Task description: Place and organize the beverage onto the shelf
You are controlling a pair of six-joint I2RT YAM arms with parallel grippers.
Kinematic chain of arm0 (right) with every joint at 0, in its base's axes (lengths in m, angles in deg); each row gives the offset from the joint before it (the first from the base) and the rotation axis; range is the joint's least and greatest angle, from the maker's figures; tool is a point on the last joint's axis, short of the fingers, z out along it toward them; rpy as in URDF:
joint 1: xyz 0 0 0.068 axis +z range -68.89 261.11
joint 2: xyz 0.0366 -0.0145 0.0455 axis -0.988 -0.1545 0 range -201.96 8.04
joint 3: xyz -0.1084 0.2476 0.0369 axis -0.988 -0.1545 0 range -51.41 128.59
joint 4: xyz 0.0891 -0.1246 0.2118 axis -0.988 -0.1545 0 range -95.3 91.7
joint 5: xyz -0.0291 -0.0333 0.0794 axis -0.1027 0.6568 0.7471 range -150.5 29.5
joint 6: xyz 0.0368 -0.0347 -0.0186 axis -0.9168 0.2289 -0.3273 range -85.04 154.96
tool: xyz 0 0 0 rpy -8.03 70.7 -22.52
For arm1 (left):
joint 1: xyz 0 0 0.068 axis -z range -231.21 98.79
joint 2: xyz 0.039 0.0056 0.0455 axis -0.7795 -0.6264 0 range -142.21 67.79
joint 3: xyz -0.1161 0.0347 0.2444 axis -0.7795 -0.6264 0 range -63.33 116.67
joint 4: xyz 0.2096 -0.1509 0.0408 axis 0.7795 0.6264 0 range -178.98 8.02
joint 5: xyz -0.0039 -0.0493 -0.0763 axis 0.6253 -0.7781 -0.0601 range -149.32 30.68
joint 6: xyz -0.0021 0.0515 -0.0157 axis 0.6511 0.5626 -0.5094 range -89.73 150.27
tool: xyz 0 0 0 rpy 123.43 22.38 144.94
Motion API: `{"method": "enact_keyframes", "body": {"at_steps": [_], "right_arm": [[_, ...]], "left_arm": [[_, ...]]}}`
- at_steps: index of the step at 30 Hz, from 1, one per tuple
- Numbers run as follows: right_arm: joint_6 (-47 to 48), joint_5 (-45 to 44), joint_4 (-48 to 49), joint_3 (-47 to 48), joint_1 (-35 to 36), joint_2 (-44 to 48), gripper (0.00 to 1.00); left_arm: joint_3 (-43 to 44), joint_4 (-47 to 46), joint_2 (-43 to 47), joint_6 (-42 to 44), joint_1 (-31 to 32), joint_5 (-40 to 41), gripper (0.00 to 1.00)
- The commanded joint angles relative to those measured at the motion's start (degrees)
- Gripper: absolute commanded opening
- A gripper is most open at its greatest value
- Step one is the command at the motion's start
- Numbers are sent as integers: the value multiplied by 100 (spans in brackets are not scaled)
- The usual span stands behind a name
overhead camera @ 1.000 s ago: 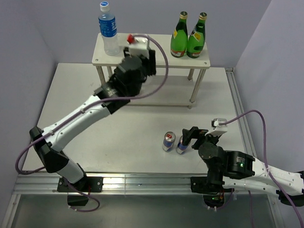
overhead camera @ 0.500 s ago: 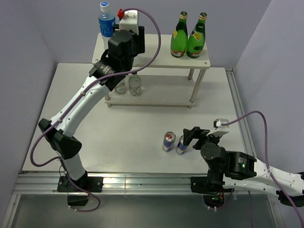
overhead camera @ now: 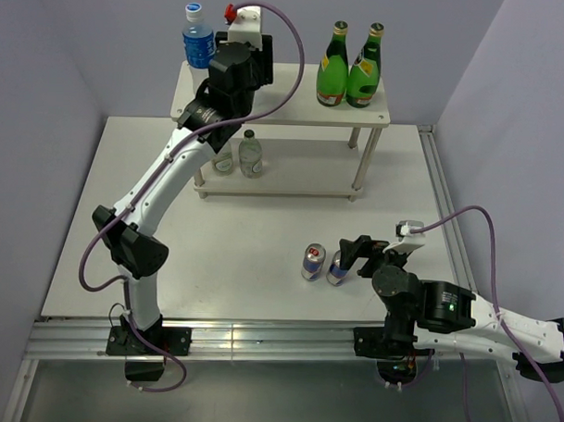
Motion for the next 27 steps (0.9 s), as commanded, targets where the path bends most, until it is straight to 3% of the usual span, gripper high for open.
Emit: {"method": "enact_keyframes", "body": {"at_steps": [1, 7, 8, 10, 11, 15, 22, 27], "right_arm": [[-66, -144, 130, -22, 53, 52, 100], [-57, -136, 147, -40, 44, 61, 100], [-57, -136, 147, -31, 53, 52, 100], [-66, -136, 130, -31, 53, 52, 100], [-66, -136, 130, -31, 62, 61, 100], [-75, -136, 121, -31, 62, 78, 100], [-101, -162, 112, -31, 71, 61, 100], [-110, -179, 103, -31, 71, 52, 100]], "left_arm": [[100, -674, 82, 191, -164, 73, 6], [-242, -832, 169, 173, -270, 187, 19], [-313, -885, 196, 182, -279, 222, 32], [-427, -991, 240, 191, -287, 222, 47], [-428, -991, 231, 191, -287, 239, 62], [-445, -956, 240, 191, -279, 319, 87], [-603, -842, 407, 25, -287, 222, 97], [-919, -859, 714, -90, -252, 187, 98]]}}
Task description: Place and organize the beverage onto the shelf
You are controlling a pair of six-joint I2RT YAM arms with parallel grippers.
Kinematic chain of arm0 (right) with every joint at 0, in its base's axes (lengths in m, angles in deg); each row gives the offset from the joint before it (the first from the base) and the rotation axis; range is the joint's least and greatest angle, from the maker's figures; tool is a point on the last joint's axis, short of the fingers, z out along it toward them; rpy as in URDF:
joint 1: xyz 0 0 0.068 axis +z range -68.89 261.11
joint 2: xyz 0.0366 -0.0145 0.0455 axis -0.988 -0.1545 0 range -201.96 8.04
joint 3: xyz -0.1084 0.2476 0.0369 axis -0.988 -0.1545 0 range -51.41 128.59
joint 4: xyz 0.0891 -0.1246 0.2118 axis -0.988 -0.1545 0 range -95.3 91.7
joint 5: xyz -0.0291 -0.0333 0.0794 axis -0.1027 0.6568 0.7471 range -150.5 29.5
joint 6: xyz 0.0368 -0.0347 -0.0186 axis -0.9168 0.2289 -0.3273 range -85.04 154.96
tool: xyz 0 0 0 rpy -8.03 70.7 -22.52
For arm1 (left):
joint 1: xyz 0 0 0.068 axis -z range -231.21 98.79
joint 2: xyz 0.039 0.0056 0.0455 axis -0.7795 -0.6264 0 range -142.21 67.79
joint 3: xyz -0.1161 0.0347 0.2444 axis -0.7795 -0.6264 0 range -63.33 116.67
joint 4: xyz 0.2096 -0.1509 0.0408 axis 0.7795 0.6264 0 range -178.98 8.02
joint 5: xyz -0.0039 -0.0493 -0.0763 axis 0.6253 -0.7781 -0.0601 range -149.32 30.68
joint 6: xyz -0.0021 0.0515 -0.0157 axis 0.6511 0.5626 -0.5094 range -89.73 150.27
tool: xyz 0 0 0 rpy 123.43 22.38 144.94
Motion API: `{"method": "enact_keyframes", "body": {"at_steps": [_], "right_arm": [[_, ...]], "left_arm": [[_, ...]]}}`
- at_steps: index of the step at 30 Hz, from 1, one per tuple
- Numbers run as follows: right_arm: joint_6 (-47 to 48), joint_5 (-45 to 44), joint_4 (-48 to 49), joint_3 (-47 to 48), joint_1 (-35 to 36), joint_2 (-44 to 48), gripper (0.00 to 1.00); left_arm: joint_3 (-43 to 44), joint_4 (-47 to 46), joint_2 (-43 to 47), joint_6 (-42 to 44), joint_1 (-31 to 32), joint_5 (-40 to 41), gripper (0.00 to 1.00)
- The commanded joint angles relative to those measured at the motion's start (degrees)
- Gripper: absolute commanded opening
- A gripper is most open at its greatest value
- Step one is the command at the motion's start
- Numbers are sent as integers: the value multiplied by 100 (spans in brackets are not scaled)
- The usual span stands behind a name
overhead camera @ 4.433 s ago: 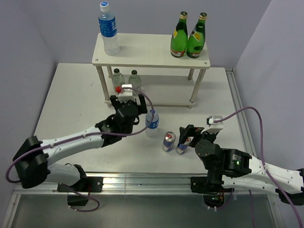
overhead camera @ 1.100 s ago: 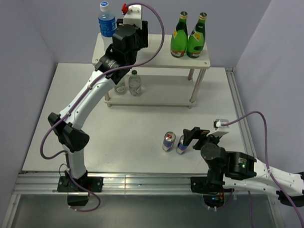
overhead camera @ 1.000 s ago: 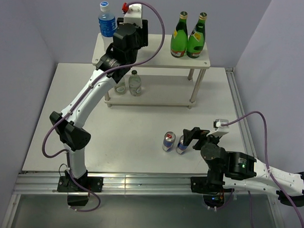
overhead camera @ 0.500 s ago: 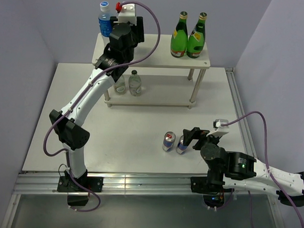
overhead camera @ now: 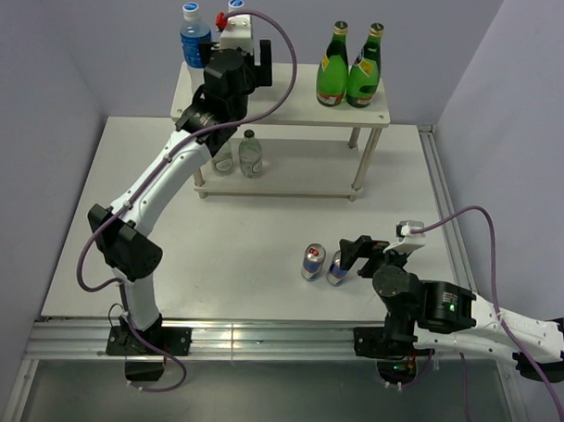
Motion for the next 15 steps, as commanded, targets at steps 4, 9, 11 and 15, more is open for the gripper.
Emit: {"method": "enact_keyframes", "body": {"at_steps": [4, 9, 11, 15], "right_arm": [[-123, -203, 95, -35, 55, 54, 100], [-167, -221, 68, -26, 55, 81, 100], [-167, -239, 68, -35, 55, 72, 100], [-220, -283, 33, -35, 55, 72, 100]], "left_arm": [[-407, -124, 774, -169, 80, 34, 98], [-907, -133, 1135, -116, 300, 289, 99], [-1084, -63, 1266, -178, 353, 350, 99], [-2073, 148, 2028, -564, 633, 700, 99]]}}
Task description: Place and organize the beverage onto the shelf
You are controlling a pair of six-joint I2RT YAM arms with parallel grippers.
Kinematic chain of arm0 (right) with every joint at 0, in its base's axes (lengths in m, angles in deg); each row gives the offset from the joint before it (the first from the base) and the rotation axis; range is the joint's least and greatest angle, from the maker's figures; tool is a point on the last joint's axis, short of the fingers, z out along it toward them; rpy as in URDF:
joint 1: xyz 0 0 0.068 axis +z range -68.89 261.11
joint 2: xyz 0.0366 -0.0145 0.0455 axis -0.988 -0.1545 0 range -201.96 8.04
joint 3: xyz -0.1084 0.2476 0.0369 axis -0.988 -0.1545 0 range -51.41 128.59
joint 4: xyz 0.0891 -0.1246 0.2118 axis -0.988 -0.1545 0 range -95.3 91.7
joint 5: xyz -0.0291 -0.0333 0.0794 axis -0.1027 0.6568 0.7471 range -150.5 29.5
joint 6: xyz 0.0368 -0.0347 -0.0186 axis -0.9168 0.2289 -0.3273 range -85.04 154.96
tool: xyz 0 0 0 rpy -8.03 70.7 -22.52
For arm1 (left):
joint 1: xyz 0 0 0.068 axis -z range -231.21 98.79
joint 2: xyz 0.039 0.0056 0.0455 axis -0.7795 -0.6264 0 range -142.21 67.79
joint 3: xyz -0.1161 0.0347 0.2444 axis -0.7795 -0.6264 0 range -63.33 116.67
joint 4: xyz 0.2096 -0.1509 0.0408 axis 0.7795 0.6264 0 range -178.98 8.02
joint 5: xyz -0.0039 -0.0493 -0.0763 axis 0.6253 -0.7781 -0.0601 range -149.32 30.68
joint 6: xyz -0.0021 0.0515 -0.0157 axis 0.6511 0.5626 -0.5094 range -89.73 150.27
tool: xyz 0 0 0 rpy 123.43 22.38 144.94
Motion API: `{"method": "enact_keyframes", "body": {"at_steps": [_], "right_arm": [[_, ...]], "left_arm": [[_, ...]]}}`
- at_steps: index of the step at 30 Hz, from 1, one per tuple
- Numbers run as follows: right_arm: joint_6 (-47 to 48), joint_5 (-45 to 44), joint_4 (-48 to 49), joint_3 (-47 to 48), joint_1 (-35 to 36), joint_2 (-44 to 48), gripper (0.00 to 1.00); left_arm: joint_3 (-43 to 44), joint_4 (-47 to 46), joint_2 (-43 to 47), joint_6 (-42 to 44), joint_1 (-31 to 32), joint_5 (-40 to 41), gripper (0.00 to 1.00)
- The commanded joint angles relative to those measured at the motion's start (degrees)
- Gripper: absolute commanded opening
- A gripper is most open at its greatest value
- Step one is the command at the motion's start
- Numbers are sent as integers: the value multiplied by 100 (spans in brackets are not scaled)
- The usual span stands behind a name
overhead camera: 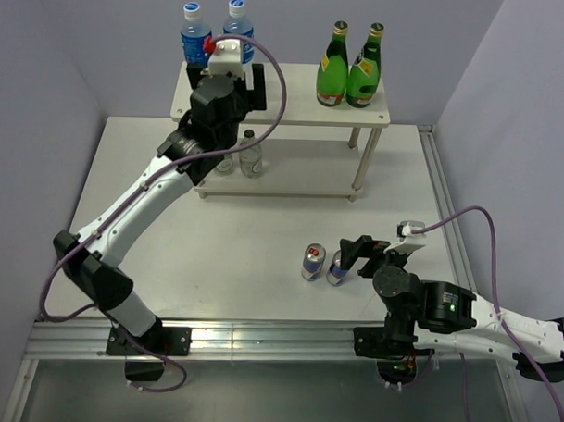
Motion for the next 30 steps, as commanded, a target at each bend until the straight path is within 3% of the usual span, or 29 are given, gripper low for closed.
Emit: {"method": "enact_keyframes", "body": {"at_steps": [1, 5, 6, 10, 14, 21, 30], "right_arm": [[-156, -265, 33, -33, 44, 57, 100], [-148, -257, 59, -15, 44, -5, 100], [-156, -265, 42, -15, 44, -31, 100], [-218, -309, -2, 37, 44, -207, 100], [-314, -344, -81, 64, 36, -269, 100], [-271, -371, -28, 55, 44, -303, 100], [-393, -397, -160, 134, 44, -533, 100]], "left_arm": [[-811, 131, 857, -425, 297, 468, 99], [-2515, -227, 2026, -320, 1341, 1152, 98], [-3224, -264, 2472, -468, 2023, 1319, 99], [-4862, -404, 3589, -1619, 3361, 1137, 97], [-6557, -1429, 4022, -2349, 4197, 935, 96], [-7871, -3214, 3383, -2780, 4868, 381, 97], [-7775, -4790, 1608, -2640, 4965, 335, 97]]}}
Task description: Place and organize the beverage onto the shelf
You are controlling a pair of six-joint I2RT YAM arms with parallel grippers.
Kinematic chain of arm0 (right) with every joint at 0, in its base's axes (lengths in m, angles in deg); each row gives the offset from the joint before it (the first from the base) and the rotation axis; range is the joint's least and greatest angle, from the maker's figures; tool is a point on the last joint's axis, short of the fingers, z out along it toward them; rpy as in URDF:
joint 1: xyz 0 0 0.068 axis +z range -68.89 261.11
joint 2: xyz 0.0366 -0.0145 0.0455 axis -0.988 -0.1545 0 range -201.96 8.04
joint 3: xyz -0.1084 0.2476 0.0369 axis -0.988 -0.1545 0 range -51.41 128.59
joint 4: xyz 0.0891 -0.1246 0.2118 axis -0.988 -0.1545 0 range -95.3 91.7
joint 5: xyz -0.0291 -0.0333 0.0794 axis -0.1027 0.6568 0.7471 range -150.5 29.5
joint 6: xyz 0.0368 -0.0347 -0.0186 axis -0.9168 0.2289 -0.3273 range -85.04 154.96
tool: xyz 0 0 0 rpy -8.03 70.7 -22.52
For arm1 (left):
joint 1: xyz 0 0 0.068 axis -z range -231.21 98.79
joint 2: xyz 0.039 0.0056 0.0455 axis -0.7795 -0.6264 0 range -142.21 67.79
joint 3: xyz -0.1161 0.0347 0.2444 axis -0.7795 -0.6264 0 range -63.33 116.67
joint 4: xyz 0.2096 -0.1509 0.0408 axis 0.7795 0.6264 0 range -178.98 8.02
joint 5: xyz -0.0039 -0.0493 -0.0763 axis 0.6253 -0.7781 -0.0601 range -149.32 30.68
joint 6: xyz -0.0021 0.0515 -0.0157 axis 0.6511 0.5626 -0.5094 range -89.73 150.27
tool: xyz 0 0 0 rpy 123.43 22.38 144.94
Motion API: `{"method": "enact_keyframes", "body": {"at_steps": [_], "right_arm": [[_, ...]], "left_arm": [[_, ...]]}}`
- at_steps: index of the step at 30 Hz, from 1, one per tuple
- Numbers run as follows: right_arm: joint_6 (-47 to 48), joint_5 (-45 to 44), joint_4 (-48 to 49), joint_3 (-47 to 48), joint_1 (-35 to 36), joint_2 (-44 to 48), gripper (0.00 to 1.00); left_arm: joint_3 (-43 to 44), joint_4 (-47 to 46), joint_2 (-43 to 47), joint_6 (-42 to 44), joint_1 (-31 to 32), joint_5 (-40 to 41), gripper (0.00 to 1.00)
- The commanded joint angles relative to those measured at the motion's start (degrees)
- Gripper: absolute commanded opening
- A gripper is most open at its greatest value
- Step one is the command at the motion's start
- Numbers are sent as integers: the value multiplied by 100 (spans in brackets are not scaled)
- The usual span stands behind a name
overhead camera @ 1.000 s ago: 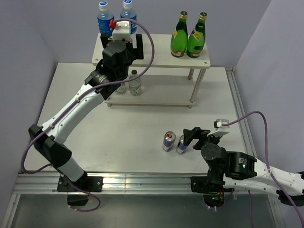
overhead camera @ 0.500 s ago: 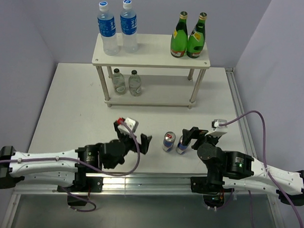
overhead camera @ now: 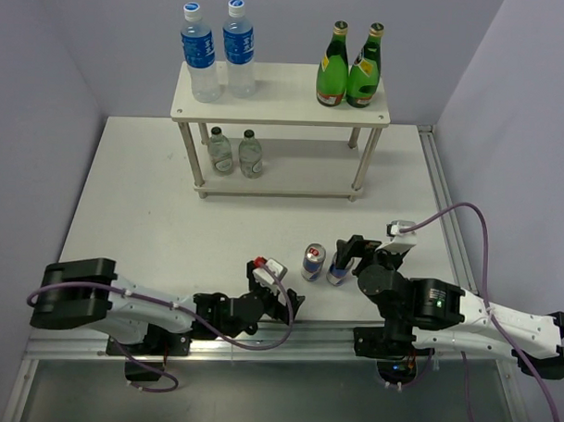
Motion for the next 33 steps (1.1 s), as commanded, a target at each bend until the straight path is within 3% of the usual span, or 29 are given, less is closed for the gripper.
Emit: {"method": "enact_keyframes", "body": {"at_steps": [1, 10, 20, 23, 24, 26, 27, 28, 30, 33], "right_arm": [[-114, -214, -31, 123, 44, 29, 100], [-43, -161, 39, 62, 44, 205, 100], [-26, -126, 74, 35, 44, 319, 100], [-26, -126, 74, 26, 44, 337, 100], [-35, -134, 74, 26, 44, 337, 100], [-26, -143, 83, 26, 44, 337, 100], [-26, -143, 83, 18, 44, 320, 100], [-35, -143, 83, 26, 44, 320, 100], [-35, -135, 83, 26, 44, 328, 100], [-35, -143, 83, 26, 44, 328, 100]], "left_arm": [[273, -1206, -637, 46, 34, 92, 97], [1099, -2112, -2351, 468, -465, 409, 98], [2022, -2613, -3592, 829, -1108, 250, 95], [2180, -2719, -3786, 846, -1275, 207, 76], [2215, -2736, -3821, 872, -1302, 180, 56], [2391, -2684, -3918, 986, -1372, 171, 37], [2444, -2658, -3936, 1030, -1390, 206, 17], [2531, -2666, -3953, 1152, -1425, 215, 9], [2602, -2666, -3919, 1259, -1477, 198, 0], [2716, -2597, -3708, 1487, -1688, 22, 0]]}}
